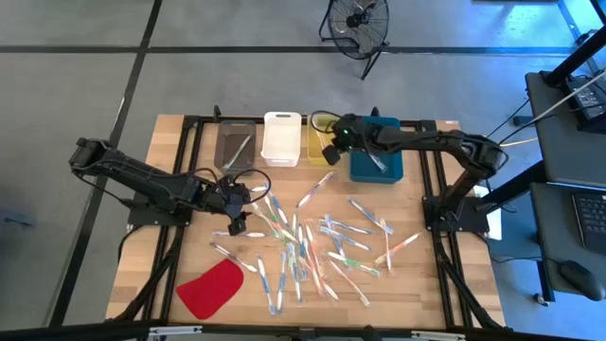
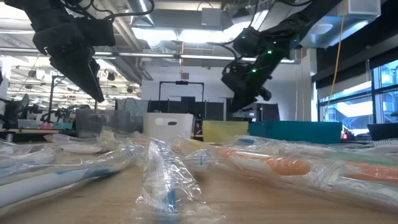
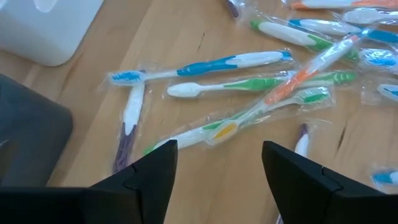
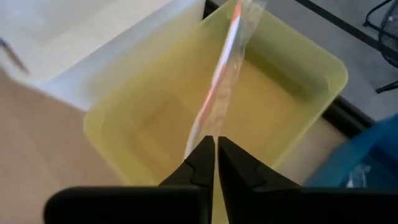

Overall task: Pick & Place Toothbrushes
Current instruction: Put the orange toothbrush into the yellow bin

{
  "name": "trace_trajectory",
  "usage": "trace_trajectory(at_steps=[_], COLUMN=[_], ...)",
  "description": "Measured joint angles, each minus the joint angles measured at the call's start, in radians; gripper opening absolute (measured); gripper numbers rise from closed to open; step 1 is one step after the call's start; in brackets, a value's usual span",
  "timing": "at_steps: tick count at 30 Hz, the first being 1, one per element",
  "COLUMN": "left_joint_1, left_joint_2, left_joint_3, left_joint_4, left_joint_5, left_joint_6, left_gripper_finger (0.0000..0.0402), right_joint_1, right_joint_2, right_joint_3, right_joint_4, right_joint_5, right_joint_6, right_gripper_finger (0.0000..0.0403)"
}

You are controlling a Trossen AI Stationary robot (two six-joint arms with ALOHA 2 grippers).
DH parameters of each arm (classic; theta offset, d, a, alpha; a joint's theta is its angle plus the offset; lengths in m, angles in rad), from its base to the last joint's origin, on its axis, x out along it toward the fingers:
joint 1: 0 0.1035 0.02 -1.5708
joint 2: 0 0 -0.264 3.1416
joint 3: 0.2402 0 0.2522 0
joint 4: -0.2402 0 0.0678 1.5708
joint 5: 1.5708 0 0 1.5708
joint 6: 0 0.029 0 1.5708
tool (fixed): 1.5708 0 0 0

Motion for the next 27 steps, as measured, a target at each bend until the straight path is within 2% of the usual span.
trace_trajectory(at_steps=[6, 17, 27], left_joint_1=[0.0, 0.0, 0.0], left_joint_2=[0.005, 0.136, 0.225], left_joint_3=[0.0, 0.0, 0.017], left_joint_4=[0.041, 0.238, 0.263], left_joint_5=[0.014, 0.206, 0.209], left_joint_6=[0.089, 0.289, 0.369], left_gripper_finger=[0.0221, 0.0214, 0.0214], right_joint_1=[0.046, 0.13, 0.224], right_joint_2=[-0.099, -0.222, -0.237], right_joint_3=[-0.124, -0.253, -0.267], right_joint_4=[0.062, 0.105, 0.107], right_joint_5=[-0.005, -0.005, -0.005], right_joint_6=[0.024, 0.116, 0.165], right_gripper_finger=[0.0005, 0.003, 0.0007])
